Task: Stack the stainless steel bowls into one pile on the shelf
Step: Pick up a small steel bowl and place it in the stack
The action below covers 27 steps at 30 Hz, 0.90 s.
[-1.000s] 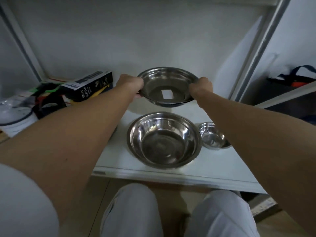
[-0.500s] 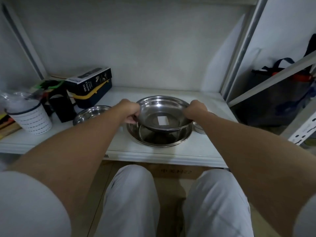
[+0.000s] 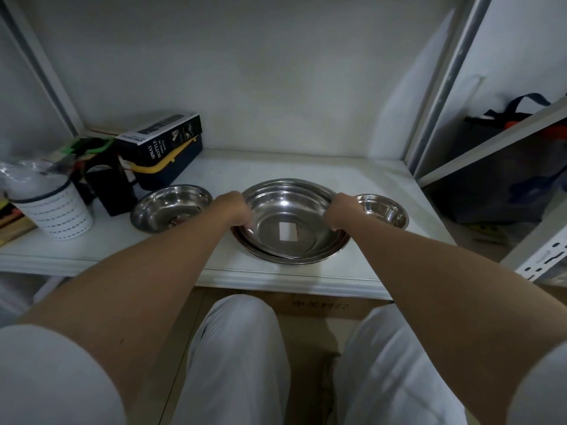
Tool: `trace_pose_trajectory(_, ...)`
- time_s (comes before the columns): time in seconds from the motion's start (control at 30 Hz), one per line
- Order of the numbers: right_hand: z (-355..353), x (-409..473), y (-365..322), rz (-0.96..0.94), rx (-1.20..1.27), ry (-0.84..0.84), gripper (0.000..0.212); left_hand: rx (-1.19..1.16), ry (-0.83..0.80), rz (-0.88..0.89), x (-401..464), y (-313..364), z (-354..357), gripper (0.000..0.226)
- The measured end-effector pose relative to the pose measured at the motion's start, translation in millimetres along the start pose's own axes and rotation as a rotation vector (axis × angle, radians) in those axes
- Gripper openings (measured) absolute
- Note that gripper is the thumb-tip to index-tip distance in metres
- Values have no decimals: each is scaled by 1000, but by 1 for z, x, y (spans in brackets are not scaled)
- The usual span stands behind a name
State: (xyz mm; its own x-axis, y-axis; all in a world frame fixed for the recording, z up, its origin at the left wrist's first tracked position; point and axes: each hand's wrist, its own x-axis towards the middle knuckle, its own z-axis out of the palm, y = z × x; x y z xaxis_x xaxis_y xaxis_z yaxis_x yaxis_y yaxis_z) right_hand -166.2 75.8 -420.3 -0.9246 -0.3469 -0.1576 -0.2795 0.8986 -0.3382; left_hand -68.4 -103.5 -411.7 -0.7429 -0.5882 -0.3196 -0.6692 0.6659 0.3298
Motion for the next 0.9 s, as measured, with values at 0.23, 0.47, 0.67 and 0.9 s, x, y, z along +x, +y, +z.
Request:
trace_pose_trajectory(0.23,3,6,-5,-14,50,20,42,125,1,40,11,-9,7,55)
trace_pose_trajectory(0.47,21,17,-99,-262,171,90,34,-293,228,73,-4,-48,-51,41)
trace_pose_trajectory(0.67,96,14,-250,-430,195,-121,34,-295,348,-144,18,-187,-82,20)
trace_pose_trajectory(0.9,116,47,-234,-356,163,-117,37,-345,245,-195,50,-185,-55,39)
